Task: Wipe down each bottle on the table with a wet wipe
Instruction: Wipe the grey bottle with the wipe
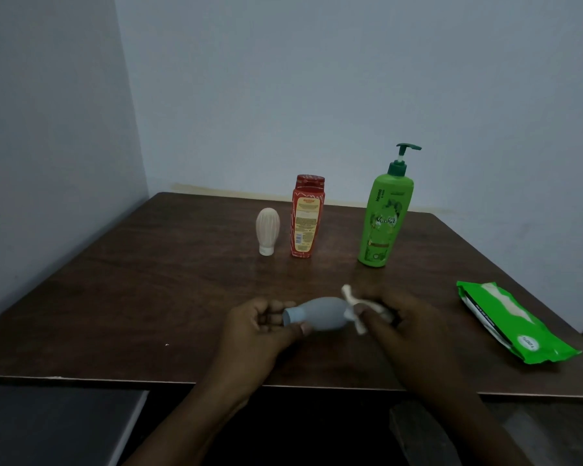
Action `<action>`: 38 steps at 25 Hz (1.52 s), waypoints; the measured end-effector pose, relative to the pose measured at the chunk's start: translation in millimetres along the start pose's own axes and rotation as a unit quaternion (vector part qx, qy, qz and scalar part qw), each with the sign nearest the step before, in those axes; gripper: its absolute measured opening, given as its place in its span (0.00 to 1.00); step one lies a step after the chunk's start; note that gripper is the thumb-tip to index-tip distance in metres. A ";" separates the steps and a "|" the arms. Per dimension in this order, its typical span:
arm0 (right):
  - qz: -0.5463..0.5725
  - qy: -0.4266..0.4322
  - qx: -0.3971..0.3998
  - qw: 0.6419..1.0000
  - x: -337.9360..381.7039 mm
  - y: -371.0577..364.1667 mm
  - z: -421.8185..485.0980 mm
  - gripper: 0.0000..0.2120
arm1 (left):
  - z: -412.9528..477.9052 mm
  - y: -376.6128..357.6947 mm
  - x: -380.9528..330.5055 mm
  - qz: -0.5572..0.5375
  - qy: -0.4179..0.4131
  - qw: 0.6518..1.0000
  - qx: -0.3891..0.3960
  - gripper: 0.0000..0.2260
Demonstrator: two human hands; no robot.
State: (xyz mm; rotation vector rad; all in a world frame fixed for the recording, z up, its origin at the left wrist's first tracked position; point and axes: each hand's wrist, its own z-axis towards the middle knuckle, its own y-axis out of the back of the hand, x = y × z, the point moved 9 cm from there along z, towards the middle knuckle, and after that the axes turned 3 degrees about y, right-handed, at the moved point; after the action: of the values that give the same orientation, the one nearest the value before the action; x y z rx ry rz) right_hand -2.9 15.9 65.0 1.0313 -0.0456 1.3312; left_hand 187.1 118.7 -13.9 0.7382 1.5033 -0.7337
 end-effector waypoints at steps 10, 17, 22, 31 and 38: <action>0.274 0.016 -0.170 0.946 49.2 5.4 -17.3 0.11 | -24.7 -32.2 -36.5 -0.308 -0.048 0.950 0.020 0.20; 0.273 0.049 -0.236 0.931 60.7 58.7 4.0 0.12 | -46.0 -49.1 -44.0 -0.314 -0.012 0.947 0.068 0.21; 0.261 0.092 -0.269 0.923 70.0 58.4 -20.4 0.12 | -57.6 -63.7 -52.5 -0.310 -0.016 0.946 0.095 0.17; 0.237 0.054 -0.233 0.942 57.9 85.8 -6.1 0.12 | -76.0 -77.5 -64.6 -0.350 0.061 0.913 0.200 0.17; 0.133 0.157 -0.202 0.958 74.6 54.5 -25.1 0.08 | -68.8 -92.4 -49.4 -0.338 0.115 0.907 0.224 0.26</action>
State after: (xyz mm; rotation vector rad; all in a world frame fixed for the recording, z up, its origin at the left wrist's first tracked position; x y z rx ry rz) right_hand -36.8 82.9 124.4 0.4710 -0.2137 1.6356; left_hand 74.6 117.8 41.3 0.6448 1.8530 -1.6032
